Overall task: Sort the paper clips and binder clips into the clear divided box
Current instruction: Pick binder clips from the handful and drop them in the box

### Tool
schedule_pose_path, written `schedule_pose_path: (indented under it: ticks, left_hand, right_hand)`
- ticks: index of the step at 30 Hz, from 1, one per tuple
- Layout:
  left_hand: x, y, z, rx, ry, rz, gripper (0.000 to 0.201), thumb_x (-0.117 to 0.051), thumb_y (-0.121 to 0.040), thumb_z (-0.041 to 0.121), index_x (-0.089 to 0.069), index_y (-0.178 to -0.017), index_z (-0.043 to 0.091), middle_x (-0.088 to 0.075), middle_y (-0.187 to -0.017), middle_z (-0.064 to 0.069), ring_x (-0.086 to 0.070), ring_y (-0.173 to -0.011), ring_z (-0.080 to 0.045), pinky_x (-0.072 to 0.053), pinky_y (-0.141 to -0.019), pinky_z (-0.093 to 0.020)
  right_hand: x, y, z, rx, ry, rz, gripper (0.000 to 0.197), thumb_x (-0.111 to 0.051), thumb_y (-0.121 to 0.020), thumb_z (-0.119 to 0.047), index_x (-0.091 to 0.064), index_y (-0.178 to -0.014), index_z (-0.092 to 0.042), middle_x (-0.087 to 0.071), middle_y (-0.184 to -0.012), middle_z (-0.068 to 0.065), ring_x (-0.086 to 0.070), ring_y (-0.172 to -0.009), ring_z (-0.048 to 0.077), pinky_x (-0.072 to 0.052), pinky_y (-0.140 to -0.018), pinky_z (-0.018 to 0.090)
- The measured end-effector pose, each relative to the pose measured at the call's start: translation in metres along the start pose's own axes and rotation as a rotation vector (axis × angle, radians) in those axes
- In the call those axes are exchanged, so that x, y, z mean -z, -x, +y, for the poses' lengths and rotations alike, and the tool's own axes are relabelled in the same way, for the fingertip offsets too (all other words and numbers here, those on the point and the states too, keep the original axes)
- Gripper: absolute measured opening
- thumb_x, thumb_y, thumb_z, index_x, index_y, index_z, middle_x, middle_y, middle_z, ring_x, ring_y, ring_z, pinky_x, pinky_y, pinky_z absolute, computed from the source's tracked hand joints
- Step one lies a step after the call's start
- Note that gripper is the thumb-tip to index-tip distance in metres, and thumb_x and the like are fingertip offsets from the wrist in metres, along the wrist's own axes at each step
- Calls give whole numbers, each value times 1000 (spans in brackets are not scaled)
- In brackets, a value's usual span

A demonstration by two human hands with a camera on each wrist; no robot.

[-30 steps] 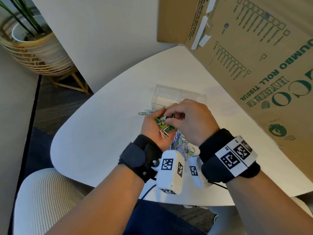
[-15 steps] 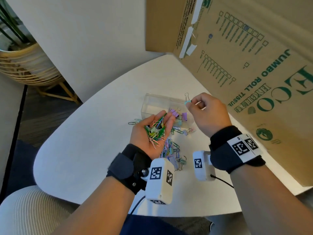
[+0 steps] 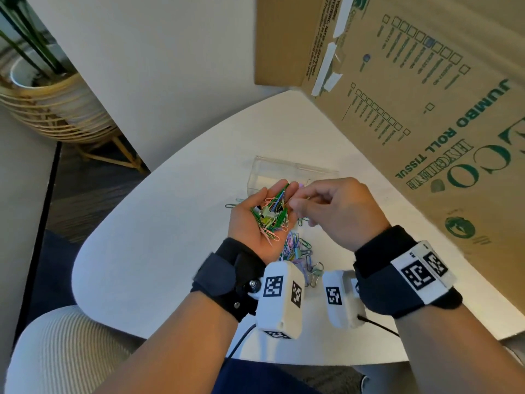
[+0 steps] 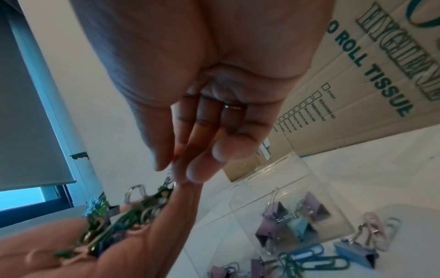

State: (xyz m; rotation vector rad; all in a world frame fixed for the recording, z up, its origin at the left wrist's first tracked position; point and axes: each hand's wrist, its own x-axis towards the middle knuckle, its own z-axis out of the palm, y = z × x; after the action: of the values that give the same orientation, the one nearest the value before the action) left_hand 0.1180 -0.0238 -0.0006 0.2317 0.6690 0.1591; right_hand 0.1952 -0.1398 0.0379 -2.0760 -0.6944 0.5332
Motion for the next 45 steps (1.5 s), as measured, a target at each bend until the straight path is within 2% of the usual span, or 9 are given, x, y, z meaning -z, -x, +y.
schedule_pose_path:
  ticks: [2,9,16,22,26,31,36,42,45]
  left_hand:
    - [0,-1,0,-8,-25,-1,35,-40,-98,20,-64,-110,-1,-70,-103,-19,-63,-106,-34,-54,-82,-34]
    - [6,0,-6,-9,-9,-12,37,-42,-94,18,-70,-99,-6,-65,-111,-27,-61,-105,-38,-41,-105,-44]
    - [4,0,-8,-21,11,-13,34,-40,-96,18,-65,-106,-3,-67,-108,-22,-65,-92,-32,-53,-83,-35]
    - [3,1,-7,34,116,-56,33,-40,-97,16,-63,-104,-7,-66,-108,-26,-69,-87,-37,-55,-81,-45]
    - [4,1,-5,56,131,-73,34,-40,-97,16,-63,-105,-7,-65,-110,-26,-68,-90,-37,-55,-81,-46]
    - [4,0,-6,70,129,-81,33,-41,-97,16,-63,-105,-7,-67,-105,-26,-69,-88,-37,-55,-81,-46]
    - [5,-1,-6,67,142,-67,34,-41,-97,17,-63,-104,-7,-67,-104,-26,-68,-89,-37,-55,-81,-46]
    - [1,-3,-11,22,89,-45,35,-39,-98,17,-64,-104,-6,-68,-103,-25,-70,-89,-34,-57,-79,-41]
    - [-1,-2,-10,12,74,-40,34,-40,-98,18,-63,-106,-5,-68,-104,-24,-68,-90,-32,-59,-72,-35]
  right_hand:
    - [-5,-2,-2,-12,-21,59,9,-76,-79,-32,-75,-77,-23,-69,-63,-2,-61,-59,12,-52,-64,30]
    - [-14,-8,-14,-67,280,12,15,-74,-76,-41,-74,-73,-27,-69,-67,-10,-66,-69,10,-57,-71,34]
    - [-13,3,-12,-111,-64,62,17,-67,-81,-15,-69,-64,-18,-67,-52,-2,-51,-44,1,-45,-58,24]
    - [5,0,-8,-159,-342,328,14,-62,-79,-5,-61,-68,-14,-60,-56,5,-56,-44,19,-40,-41,22]
    - [16,-10,2,-227,-332,373,9,-64,-78,-3,-63,-78,-12,-68,-66,14,-61,-49,24,-56,-53,32]
    - [19,-31,19,-191,-198,409,14,-68,-77,-11,-67,-78,-25,-70,-70,-1,-66,-63,15,-59,-76,40]
    - [11,-32,34,-201,21,284,17,-72,-78,-16,-69,-85,-32,-70,-91,-11,-65,-87,9,-51,-77,22]
    - [-2,-1,4,-36,-218,190,18,-61,-85,1,-69,-81,-14,-66,-62,-11,-59,-52,-1,-45,-54,11]
    - [-1,11,-6,49,-189,199,18,-63,-83,3,-70,-80,-14,-66,-67,-16,-56,-55,-5,-41,-56,6]
